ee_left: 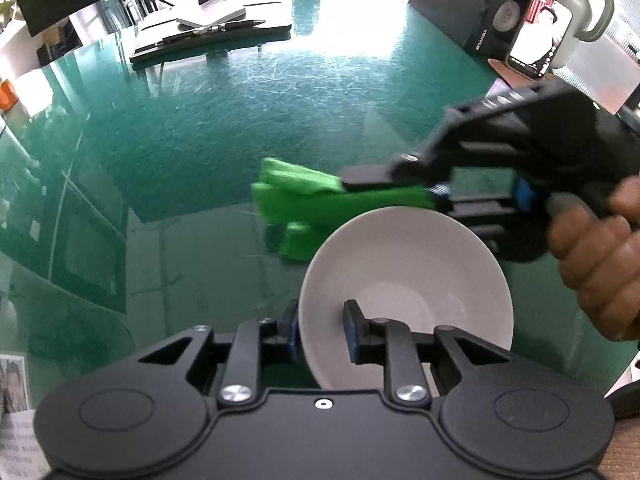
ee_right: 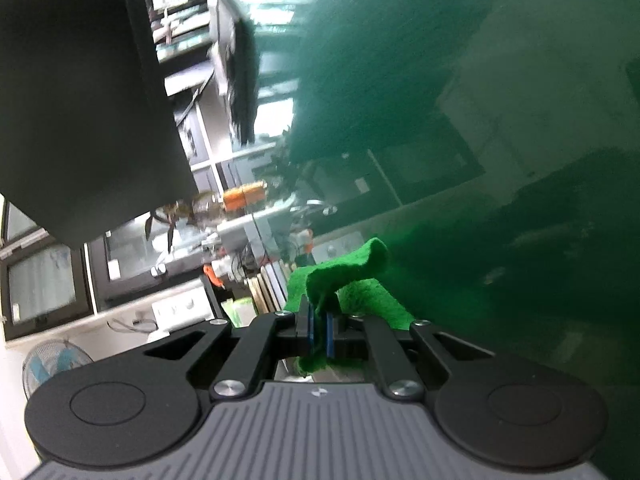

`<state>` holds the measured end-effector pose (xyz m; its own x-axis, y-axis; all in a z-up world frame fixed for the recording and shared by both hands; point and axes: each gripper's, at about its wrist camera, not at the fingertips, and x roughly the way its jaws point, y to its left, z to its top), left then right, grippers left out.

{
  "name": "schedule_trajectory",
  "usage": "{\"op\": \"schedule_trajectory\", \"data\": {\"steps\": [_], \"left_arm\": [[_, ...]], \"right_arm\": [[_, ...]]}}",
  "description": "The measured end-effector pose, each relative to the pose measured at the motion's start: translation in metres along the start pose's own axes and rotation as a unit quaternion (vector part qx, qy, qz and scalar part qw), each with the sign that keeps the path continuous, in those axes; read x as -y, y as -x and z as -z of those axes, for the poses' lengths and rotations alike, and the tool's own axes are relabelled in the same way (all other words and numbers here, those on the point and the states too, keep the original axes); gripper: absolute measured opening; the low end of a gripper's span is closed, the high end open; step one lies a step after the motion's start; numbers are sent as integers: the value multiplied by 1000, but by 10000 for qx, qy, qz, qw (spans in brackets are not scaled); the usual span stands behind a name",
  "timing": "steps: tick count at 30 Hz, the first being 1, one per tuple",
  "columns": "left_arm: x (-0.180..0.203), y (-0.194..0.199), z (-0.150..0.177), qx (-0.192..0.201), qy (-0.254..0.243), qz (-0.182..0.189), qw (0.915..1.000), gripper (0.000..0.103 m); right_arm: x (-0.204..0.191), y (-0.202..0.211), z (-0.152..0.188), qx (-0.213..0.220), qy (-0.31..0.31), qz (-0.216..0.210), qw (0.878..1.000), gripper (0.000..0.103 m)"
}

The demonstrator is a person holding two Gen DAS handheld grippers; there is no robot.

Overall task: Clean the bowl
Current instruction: 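Sweep the cloth across the bowl's inner surface with the right gripper, then wipe the cloth along the bowl's outer wall with the right gripper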

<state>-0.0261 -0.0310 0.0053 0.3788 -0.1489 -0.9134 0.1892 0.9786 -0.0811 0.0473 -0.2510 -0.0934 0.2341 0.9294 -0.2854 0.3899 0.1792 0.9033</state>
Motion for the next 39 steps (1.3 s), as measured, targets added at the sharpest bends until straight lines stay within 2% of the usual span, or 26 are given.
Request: {"op": "schedule_trajectory", "data": {"steps": [5,10,13,17,21,23,26,34,39], "left_arm": [[0,-1,-1,18,-8,66,10000,25],[1,-2,-2,23,-77,81,9999,27],[2,-2,-2,26,-94,74,9999,28],[4,-2,-2,21,-140,51,9999,28],[5,-2,-3,13,-155,35,9999,29],[5,-2,-3,15,-155,35,9999,30],[4,-2,-3,13,-119,82,9999,32],[6,-3,-4,15,-217,134,9997,35],[8,-4,-4,13,-263,118,9996,35]], "right_arm": [[1,18,5,-31,109,37,9999,7],[23,65,17,162,-125,194,9996,7],[29,71,21,163,-209,194,9995,7],[19,47,11,91,-103,153,9998,7],[3,1,0,-241,167,213,9993,7],[0,-5,-1,-285,213,212,9991,7],[1,2,1,-282,221,189,9992,7],[33,64,11,75,-159,356,9992,7],[27,39,9,-20,-75,303,9995,7]]}}
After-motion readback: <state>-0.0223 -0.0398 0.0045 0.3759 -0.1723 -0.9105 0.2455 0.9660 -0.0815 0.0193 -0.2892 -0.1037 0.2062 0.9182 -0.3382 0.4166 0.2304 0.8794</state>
